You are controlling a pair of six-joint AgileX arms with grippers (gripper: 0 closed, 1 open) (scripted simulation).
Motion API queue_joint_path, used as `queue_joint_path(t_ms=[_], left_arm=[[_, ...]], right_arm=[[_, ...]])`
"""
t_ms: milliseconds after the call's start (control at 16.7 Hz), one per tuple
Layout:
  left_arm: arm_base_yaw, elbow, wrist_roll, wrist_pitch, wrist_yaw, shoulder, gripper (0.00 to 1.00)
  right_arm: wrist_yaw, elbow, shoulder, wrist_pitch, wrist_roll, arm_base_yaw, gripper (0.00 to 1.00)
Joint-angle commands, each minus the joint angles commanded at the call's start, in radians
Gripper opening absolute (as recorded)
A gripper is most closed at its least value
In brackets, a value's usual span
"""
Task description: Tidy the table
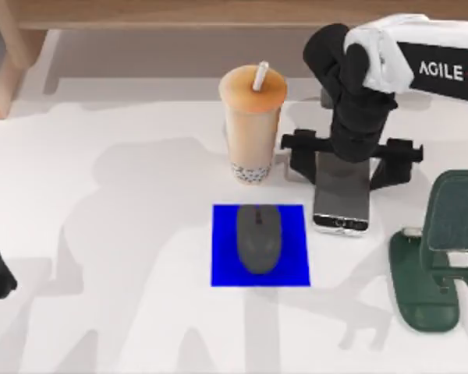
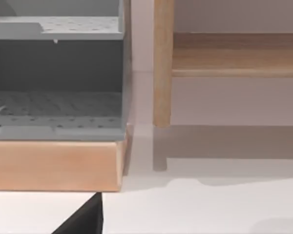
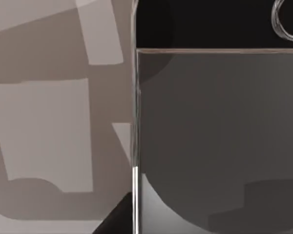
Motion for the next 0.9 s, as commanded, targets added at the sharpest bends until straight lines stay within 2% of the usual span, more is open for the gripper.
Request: queue_joint_path(t_ms=[420, 900], left_arm=[[0.000, 0.000, 0.000, 0.000, 0.000, 0.000, 1.00], [0.000, 0.000, 0.000, 0.000, 0.000, 0.000, 1.00]], right_arm=[[0.023, 0.016, -0.024, -0.098, 0.015, -0.026, 0.00], [-0.001, 0.062, -0.032, -0.095, 0.001, -0.004, 0.00]])
